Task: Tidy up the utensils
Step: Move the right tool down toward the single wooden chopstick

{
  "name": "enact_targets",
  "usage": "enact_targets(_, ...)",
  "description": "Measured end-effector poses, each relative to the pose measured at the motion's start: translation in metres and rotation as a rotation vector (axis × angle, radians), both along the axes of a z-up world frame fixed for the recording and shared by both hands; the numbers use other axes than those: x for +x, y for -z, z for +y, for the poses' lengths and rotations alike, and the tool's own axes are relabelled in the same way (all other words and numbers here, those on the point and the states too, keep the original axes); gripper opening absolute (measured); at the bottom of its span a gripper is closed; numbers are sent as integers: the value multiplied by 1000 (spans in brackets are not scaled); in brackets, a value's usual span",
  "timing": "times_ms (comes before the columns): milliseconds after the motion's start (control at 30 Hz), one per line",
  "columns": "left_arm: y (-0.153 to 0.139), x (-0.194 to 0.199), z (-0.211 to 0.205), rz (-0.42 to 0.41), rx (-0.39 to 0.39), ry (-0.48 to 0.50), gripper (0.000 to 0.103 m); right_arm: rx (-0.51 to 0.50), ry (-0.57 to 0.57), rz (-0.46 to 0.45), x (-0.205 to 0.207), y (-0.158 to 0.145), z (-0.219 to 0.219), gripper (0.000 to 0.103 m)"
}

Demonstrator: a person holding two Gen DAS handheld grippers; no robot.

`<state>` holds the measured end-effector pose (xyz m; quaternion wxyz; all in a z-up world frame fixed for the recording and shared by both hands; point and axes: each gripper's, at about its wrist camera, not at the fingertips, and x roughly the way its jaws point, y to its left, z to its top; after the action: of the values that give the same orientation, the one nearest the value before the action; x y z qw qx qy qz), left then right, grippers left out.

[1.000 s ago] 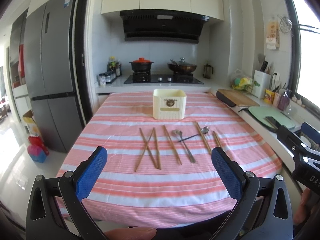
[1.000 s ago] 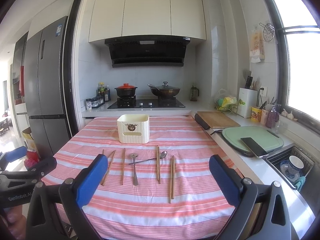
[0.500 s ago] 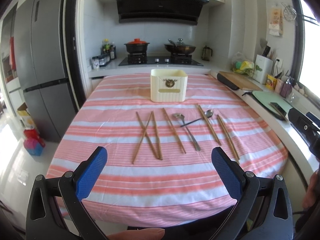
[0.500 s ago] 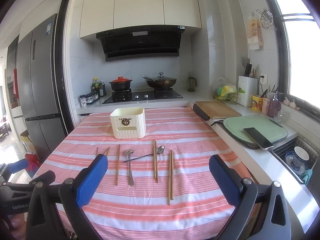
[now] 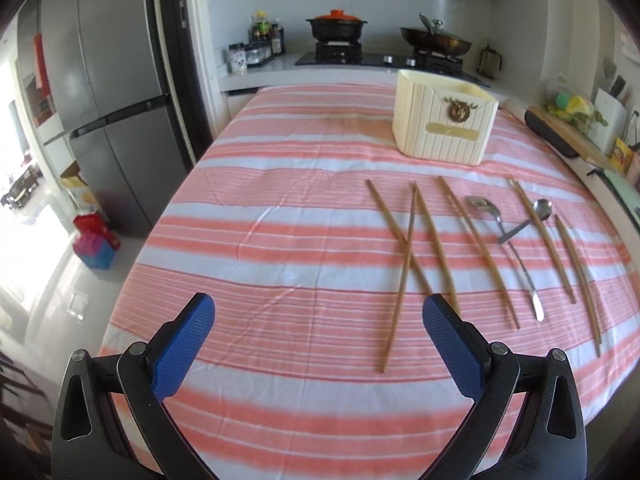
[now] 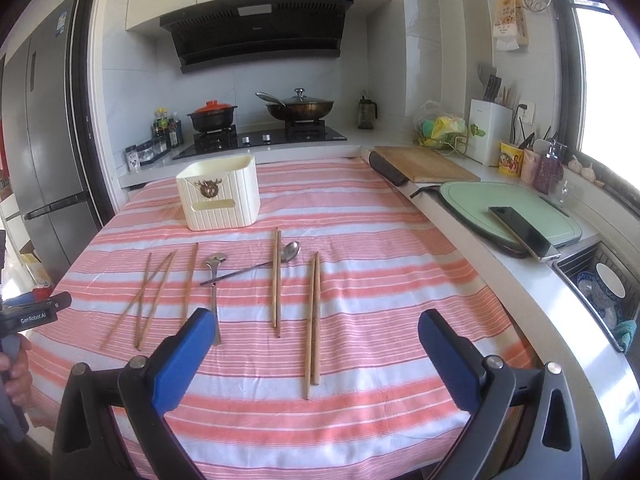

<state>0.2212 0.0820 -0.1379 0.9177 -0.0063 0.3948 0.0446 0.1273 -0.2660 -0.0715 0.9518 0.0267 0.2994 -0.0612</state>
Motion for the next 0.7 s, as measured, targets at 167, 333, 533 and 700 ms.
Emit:
enact_targets(167, 44, 34, 0, 102, 62, 26, 102, 16, 34, 50, 17, 14, -11, 103)
enact_targets(333, 70, 41, 7, 182, 58, 15, 102, 18, 26, 73, 29, 21, -9, 103)
enact_targets(533, 71, 37, -13, 188, -24, 84, 102, 22, -1, 111, 46, 33, -3, 103)
enact_targets(700, 68, 41, -35, 178, -34, 127, 102, 25, -12, 115, 54, 36, 0, 103)
